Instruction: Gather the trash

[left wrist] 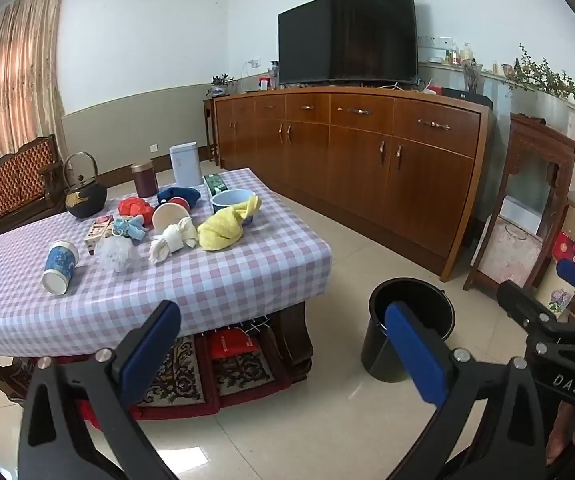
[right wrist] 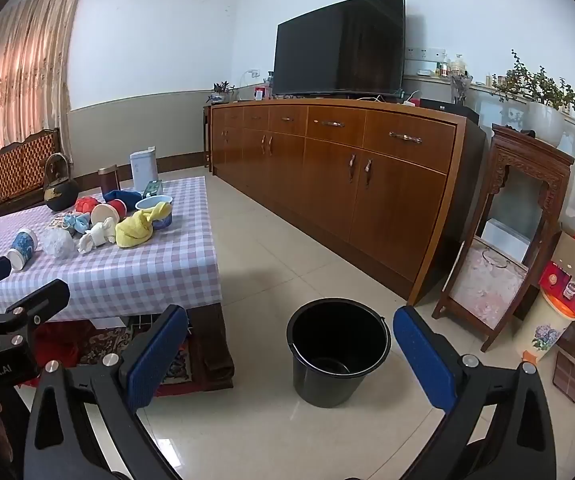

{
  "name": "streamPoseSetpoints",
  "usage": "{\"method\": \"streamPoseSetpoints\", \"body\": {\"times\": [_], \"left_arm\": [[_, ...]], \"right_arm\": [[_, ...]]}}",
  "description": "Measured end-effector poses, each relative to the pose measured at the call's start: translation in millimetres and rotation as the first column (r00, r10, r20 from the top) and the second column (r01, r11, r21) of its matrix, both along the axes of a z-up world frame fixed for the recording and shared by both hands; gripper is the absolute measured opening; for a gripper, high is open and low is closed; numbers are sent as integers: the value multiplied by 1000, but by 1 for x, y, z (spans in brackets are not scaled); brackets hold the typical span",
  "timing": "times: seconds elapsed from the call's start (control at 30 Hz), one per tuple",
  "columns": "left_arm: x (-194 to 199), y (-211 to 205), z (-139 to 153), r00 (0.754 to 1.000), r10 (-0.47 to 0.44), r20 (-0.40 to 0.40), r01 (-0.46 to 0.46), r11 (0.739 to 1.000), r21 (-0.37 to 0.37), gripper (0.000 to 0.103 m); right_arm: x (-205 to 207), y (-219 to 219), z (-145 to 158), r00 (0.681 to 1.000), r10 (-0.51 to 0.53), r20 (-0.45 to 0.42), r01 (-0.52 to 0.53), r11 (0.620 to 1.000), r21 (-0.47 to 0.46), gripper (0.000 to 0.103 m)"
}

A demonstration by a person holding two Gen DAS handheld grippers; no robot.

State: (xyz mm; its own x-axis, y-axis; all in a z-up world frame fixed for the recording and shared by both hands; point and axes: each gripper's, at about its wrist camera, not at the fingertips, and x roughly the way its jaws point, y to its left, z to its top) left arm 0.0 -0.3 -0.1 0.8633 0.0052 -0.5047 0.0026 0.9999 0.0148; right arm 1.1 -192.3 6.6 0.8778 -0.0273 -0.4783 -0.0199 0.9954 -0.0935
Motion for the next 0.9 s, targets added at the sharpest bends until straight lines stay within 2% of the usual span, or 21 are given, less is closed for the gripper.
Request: {"method": "streamPoseSetpoints", "body": {"times": [0.9], "left_arm": [[-3,2,1,1000,4,-7,-4,1000,-13,103]], "right_arm": [[0,1,-1,1000,0,12,0,1000,-4,103]]}}
